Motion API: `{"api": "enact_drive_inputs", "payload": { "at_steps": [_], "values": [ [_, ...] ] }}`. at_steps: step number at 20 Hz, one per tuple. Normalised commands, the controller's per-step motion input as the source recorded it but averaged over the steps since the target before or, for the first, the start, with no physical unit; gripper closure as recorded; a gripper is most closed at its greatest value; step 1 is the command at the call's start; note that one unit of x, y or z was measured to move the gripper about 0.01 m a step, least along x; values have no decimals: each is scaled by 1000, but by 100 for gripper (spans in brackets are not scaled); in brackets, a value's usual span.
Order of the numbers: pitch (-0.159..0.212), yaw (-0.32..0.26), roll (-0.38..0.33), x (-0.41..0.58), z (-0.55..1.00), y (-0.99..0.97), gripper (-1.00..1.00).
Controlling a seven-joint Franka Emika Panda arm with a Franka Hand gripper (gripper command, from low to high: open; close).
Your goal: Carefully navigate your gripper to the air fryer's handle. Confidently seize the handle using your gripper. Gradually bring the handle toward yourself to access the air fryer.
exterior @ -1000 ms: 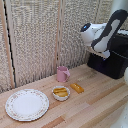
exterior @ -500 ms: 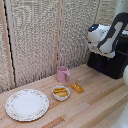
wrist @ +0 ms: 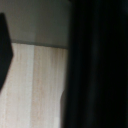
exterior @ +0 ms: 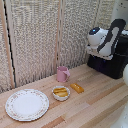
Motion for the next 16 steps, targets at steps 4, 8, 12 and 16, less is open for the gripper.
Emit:
{"api": "enact_drive_inputs", "payload": {
  "at_steps": [4, 8, 12, 16],
  "values": [
    [9, 0, 0, 30, 0, 0, 100],
    [71, -36, 85, 55, 16, 371, 100],
    [151, -90, 294, 105, 108, 446, 100],
    [171, -81, 303, 111, 54, 456, 100]
  ]
}}
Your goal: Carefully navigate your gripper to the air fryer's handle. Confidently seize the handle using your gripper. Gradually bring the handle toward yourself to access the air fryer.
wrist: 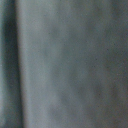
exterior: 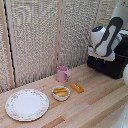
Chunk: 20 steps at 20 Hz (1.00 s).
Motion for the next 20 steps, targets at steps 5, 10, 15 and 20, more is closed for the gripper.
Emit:
{"api": "enact_drive_inputs", "payload": {
  "at_steps": [5, 10, 15, 20],
  "values": [
    [179, -71, 293, 98, 26, 486, 100],
    [152, -79, 248, 64, 3, 561, 100],
    [137, -71, 202, 29, 0, 649, 100],
    [76, -60, 50, -17, -190, 867, 100]
  ]
}}
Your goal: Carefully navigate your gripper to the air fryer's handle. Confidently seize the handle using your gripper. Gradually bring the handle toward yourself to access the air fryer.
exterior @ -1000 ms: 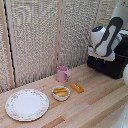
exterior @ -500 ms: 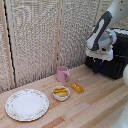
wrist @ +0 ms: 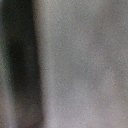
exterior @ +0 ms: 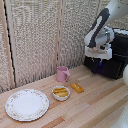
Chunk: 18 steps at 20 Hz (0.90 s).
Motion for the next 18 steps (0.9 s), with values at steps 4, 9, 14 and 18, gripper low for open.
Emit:
{"api": "enact_drive_inputs", "payload": {
  "at_steps": [4, 9, 14, 18],
  "values": [
    [0, -21, 0, -126, -303, 976, 100],
    [16, -111, 0, 10, -271, 869, 100],
    [27, -121, 28, 0, -137, 805, 100],
    [62, -56, 18, -76, -122, 861, 100]
  ]
}}
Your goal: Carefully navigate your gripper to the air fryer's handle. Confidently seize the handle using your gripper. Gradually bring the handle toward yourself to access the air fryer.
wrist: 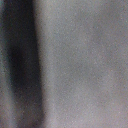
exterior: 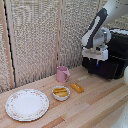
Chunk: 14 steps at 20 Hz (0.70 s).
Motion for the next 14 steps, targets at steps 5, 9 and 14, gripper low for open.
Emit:
{"api": "enact_drive_inputs", "payload": {
  "at_steps": [5, 9, 14],
  "values": [
    [25, -9, 0, -277, -171, 941, 100],
    [0, -29, 0, -239, -155, 933, 100],
    [0, -55, 0, -141, -172, 915, 100]
  ]
}}
